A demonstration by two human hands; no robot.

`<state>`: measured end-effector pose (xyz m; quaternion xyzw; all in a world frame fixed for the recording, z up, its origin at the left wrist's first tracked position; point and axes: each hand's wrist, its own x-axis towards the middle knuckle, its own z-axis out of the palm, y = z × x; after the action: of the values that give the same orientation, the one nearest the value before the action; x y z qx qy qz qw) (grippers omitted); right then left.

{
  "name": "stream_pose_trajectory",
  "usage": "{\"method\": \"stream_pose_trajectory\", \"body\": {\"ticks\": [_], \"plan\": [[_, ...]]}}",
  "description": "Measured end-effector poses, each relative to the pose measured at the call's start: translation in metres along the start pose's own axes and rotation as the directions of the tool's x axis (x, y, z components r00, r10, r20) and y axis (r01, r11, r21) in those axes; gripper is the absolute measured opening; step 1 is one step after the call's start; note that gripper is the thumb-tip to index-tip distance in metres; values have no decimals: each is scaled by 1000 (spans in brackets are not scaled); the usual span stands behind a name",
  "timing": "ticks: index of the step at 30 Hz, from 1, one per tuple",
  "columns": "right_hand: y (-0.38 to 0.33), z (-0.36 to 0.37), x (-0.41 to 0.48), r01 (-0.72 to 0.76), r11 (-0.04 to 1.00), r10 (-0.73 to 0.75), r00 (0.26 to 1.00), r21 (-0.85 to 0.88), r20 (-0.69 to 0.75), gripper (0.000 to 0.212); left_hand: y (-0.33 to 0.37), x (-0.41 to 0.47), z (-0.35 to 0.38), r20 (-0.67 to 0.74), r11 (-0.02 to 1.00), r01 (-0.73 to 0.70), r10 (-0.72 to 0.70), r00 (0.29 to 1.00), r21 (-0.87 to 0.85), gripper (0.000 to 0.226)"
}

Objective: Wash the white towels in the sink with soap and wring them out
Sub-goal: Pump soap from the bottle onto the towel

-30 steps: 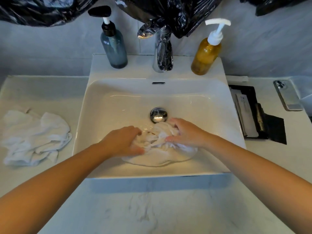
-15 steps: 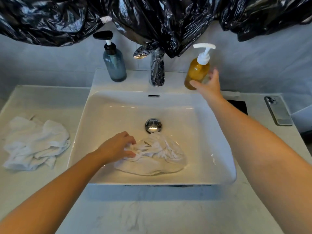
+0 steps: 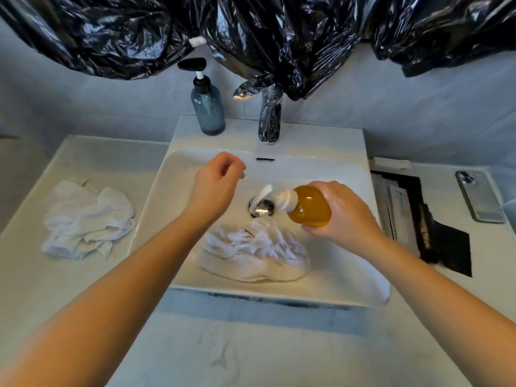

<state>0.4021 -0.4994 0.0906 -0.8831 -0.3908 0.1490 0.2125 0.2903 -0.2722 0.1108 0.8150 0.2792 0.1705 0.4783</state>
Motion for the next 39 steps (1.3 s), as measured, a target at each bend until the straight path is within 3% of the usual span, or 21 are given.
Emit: {"method": "stream_pose_trajectory", "body": {"ticks": [7,14,24,28,30,34,39], "plan": [[-28,10,-6,77,985,-77,997,-154,6,84,16,-5,28,23,967,113,-111,994,-229,20],[-28,17,-12,69,987,-64,997,-147,34,87,14,-8,37,31,989,49,-45,999,-137,26],[7,2,-32,-1,985,-12,997,-171,-77,83,39,-10,79,9,980,-116,119,993,-163,31],[26,-8,-30,-52,993,39,993,-110,-115,78,35,-1,71,-35,980,-43,37,999,-192,31],[35,-14,-17,-93,994,81,981,-60,-176,73,16,-3,59,-16,992,19,-21,1000,-128,25],[41,-29,34,-155,922,248,940,355,-233,74,-43,-23,32,120,976,51,-77,990,212,14],[43,-34,112,-137,882,271,930,451,-249,77,-91,-48,7,212,890,-8,-100,972,456,9]]}}
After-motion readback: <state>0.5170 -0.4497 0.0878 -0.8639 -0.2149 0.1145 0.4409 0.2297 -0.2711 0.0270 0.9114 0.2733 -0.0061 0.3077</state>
